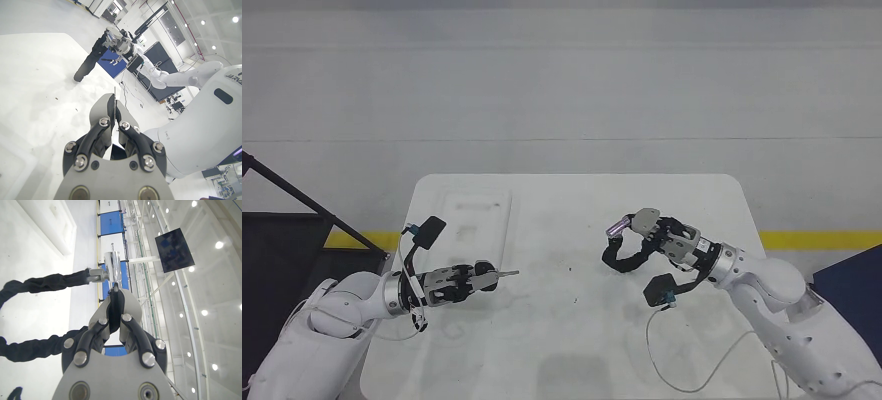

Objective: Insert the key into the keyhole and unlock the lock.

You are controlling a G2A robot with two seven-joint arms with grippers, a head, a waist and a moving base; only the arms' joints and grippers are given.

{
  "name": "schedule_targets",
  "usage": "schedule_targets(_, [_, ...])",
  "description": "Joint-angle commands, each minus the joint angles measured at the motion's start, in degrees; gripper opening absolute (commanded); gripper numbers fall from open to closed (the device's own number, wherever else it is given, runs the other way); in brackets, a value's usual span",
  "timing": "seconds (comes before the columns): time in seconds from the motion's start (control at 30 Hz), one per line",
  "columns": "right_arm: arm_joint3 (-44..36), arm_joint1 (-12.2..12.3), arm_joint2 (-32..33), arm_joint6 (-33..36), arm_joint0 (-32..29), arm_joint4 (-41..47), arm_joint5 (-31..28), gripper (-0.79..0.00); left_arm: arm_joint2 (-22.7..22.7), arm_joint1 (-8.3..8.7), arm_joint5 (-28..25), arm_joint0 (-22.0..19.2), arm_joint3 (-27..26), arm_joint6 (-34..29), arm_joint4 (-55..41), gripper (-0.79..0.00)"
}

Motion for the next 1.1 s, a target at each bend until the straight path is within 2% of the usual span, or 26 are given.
schedule_targets(0.0, [-0.4,-0.2,-0.3,0.3,0.1,-0.2,0.1,-0.785,0.0,0.00,0.0,0.0,0.0,0.0,0.0,-0.785])
schedule_targets(0.6, [0.4,-1.3,-1.3,0.6,0.7,-1.3,0.2,-0.785,0.0,0.00,0.0,0.0,0.0,0.0,0.0,-0.785])
schedule_targets(0.67, [0.4,-1.3,-1.3,0.6,0.7,-1.3,0.2,-0.785,0.3,-0.08,1.2,-0.1,-0.7,0.8,0.7,-0.785])
schedule_targets(0.87, [0.4,-1.3,-1.3,0.6,0.7,-1.3,0.2,-0.785,4.7,-1.02,8.3,-2.9,-4.3,6.1,5.2,-0.785])
schedule_targets(1.07, [0.4,-1.3,-1.3,0.6,0.7,-1.3,0.2,-0.785,11.0,-2.46,11.7,-5.5,-4.1,11.1,4.5,-0.785])
